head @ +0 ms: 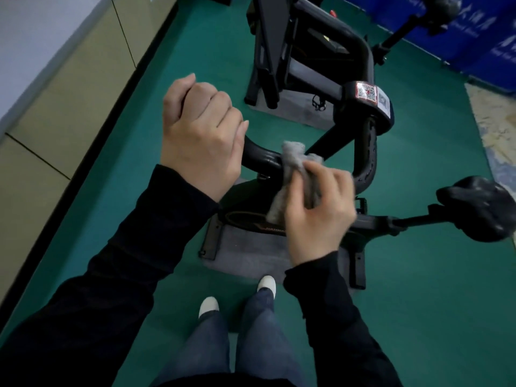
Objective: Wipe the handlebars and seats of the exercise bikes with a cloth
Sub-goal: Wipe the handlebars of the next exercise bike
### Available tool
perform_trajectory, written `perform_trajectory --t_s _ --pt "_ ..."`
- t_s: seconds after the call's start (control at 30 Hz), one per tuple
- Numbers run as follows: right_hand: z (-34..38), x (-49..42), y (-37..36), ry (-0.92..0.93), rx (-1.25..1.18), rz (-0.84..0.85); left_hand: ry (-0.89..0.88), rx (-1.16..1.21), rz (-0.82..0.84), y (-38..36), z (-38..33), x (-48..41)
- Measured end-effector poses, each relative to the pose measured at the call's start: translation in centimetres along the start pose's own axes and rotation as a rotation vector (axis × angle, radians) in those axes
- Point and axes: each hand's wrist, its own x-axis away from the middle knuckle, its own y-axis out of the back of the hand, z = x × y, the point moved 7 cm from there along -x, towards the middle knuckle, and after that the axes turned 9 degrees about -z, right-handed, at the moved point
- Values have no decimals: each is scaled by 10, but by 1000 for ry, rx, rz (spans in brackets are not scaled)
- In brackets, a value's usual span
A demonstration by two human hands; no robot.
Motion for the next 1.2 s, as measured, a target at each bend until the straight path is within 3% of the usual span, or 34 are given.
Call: perform_trajectory --t_s 0.1,0.3,0.5,0.73,0.9,1.0,1.1,1.13,1.2 --pt "-16 2 15 -104 28 -135 9 7 -7 0 0 0" --pt "0 16 -3 -58 -30 -77 -17 -9 -23 -1 -1 0" --pt "-25 12 21 -219 14 -245 -8 -16 -37 -1 -1 0" --pt "21 12 -21 -83 -139 -39 -20 -28 -9 -2 -2 0" --pt "-1 17 -3 -177 -163 -84 -12 -31 -13 -1 -1 1" --pt "-21 45 -2 -449 -342 6 -11 -22 -28 -1 -1 0" --pt "-40 99 -18 -1081 -536 156 -25 -20 -49 0 -1 0" --pt "-43 110 -23 -1284 -583 138 -28 -20 -52 0 -1 0" --pt "-46 113 -34 -1521 -694 65 -33 -19 -49 0 -1 0"
